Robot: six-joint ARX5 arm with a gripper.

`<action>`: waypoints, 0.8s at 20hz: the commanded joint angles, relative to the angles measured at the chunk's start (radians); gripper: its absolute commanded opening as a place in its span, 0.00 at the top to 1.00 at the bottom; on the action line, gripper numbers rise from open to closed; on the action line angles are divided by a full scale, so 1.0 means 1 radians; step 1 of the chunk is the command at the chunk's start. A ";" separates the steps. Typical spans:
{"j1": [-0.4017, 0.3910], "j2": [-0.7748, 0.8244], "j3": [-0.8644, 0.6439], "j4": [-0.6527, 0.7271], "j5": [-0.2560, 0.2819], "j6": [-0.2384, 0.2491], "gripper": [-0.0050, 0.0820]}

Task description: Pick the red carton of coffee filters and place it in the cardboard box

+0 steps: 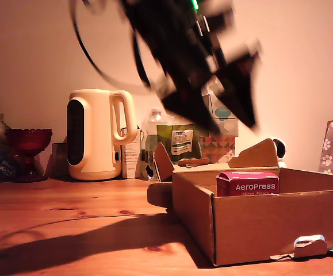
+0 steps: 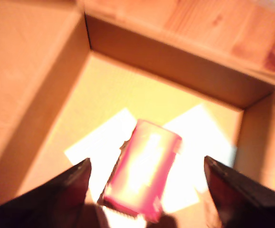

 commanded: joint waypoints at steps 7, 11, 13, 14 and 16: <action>0.088 -0.193 -0.201 0.126 -0.082 -0.025 0.97; 0.162 -0.365 -0.396 0.255 -0.095 -0.076 0.97; 0.204 -0.455 -0.503 0.307 -0.109 -0.098 0.97; 0.225 -0.502 -0.558 0.328 -0.122 -0.114 0.97; 0.271 -0.593 -0.661 0.365 -0.144 -0.140 0.97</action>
